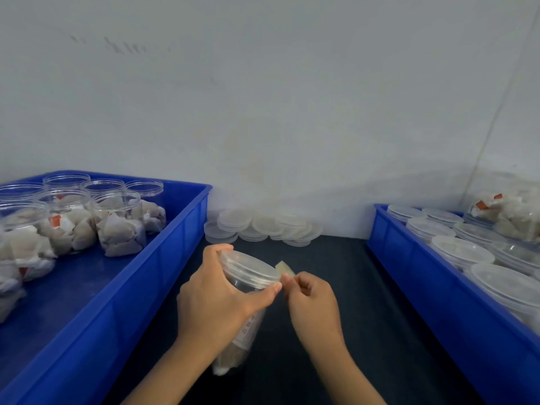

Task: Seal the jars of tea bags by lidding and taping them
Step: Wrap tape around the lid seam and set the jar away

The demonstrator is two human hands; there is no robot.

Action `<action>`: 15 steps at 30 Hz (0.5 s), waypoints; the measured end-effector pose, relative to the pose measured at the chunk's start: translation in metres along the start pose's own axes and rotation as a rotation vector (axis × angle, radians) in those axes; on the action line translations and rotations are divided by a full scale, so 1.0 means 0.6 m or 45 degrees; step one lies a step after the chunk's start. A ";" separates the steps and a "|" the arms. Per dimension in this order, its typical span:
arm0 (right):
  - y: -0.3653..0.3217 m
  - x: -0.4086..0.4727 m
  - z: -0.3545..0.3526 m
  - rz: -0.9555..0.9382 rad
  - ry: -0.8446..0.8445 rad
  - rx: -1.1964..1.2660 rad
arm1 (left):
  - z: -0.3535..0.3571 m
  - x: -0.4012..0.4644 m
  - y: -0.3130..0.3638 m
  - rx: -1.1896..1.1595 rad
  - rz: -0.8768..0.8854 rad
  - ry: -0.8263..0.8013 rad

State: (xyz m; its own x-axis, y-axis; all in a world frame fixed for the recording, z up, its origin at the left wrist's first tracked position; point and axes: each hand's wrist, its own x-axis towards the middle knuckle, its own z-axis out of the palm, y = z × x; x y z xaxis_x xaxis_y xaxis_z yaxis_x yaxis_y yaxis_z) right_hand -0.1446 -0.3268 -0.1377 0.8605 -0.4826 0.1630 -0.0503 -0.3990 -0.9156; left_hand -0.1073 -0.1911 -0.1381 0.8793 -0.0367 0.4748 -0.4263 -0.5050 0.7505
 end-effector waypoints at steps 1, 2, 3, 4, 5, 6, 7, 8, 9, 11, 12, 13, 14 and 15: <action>0.001 0.001 0.001 -0.015 0.021 -0.021 | 0.001 0.000 -0.001 0.001 -0.004 -0.003; 0.002 0.002 0.003 -0.029 0.033 -0.038 | 0.001 0.001 -0.001 0.002 -0.007 -0.005; 0.003 0.002 0.005 -0.042 0.046 -0.056 | 0.001 0.002 -0.001 0.005 -0.012 -0.008; 0.004 0.002 0.006 -0.060 0.062 -0.081 | 0.002 0.002 -0.002 0.009 -0.017 -0.008; 0.004 0.003 0.007 -0.084 0.082 -0.108 | 0.002 0.003 -0.002 0.013 -0.020 -0.005; 0.005 0.003 0.008 -0.115 0.103 -0.135 | 0.002 0.003 -0.003 0.018 -0.024 -0.003; 0.006 0.004 0.010 -0.149 0.117 -0.148 | 0.001 0.004 -0.002 0.024 -0.029 -0.001; 0.008 0.004 0.011 -0.169 0.119 -0.143 | 0.001 0.003 -0.002 0.025 -0.034 -0.002; 0.008 0.004 0.013 -0.174 0.108 -0.122 | 0.001 0.004 -0.001 0.022 -0.036 -0.004; 0.010 0.006 0.013 -0.161 0.061 -0.082 | -0.001 0.005 -0.001 0.016 -0.046 -0.014; 0.010 0.008 0.010 -0.168 0.038 -0.071 | -0.002 0.006 -0.001 0.014 -0.054 -0.017; 0.011 0.010 0.004 -0.187 0.012 -0.072 | -0.002 0.006 -0.002 0.008 -0.065 -0.016; 0.011 0.013 -0.005 -0.214 -0.011 -0.087 | -0.004 0.010 -0.003 0.007 -0.063 -0.007; 0.010 0.014 -0.013 -0.245 -0.038 -0.120 | -0.006 0.012 -0.005 0.023 -0.047 0.008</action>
State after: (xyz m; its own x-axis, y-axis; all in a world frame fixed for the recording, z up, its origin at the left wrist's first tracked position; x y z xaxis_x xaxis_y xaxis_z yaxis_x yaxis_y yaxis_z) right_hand -0.1418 -0.3391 -0.1390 0.8733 -0.3681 0.3191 0.0700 -0.5533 -0.8300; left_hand -0.1004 -0.1868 -0.1355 0.8930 -0.0126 0.4500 -0.3898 -0.5213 0.7591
